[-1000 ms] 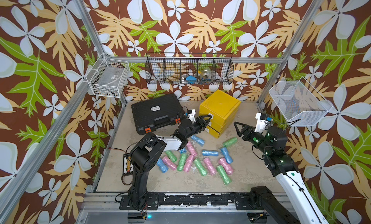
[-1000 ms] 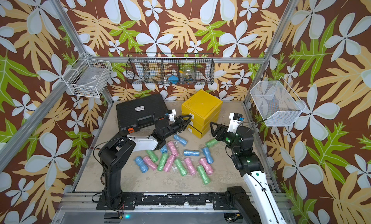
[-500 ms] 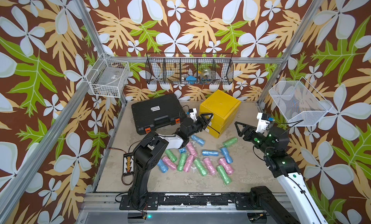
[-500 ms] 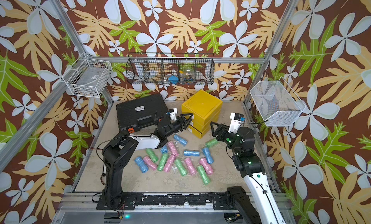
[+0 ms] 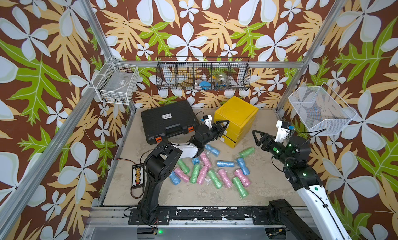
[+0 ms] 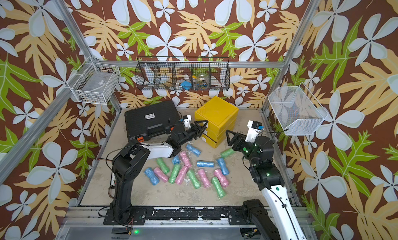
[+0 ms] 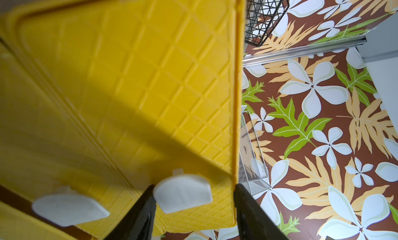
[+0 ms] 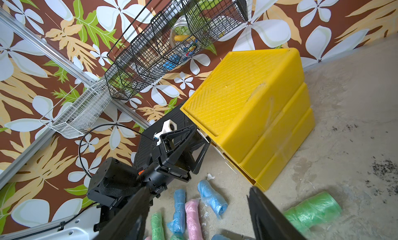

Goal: Sort the rolls of trash bags by color and place them into the drawer
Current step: Open the drawer in the storage box.

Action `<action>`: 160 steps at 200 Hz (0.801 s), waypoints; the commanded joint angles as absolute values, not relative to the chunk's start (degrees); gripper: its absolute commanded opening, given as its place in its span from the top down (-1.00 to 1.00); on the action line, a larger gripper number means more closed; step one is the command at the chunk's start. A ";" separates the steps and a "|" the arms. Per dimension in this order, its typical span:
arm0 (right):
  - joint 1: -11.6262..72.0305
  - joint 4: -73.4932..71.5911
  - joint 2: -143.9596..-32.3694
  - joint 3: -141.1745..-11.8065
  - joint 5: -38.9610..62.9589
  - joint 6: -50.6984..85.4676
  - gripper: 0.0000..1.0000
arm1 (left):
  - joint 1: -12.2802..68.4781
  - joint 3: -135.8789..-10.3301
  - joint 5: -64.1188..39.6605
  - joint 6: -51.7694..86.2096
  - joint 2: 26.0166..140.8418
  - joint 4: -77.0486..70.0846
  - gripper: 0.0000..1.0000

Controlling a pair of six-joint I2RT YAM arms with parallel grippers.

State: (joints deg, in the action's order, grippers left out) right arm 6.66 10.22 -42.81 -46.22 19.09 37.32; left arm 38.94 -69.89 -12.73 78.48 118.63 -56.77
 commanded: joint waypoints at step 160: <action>6.60 4.55 -45.18 -43.59 17.59 37.62 -0.46 | 39.02 -61.10 -10.91 78.05 112.78 -60.58 0.32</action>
State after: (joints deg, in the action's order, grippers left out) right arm 6.66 8.05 -44.14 -43.83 18.17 37.52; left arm 38.94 -63.64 -11.77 79.37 114.74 -58.04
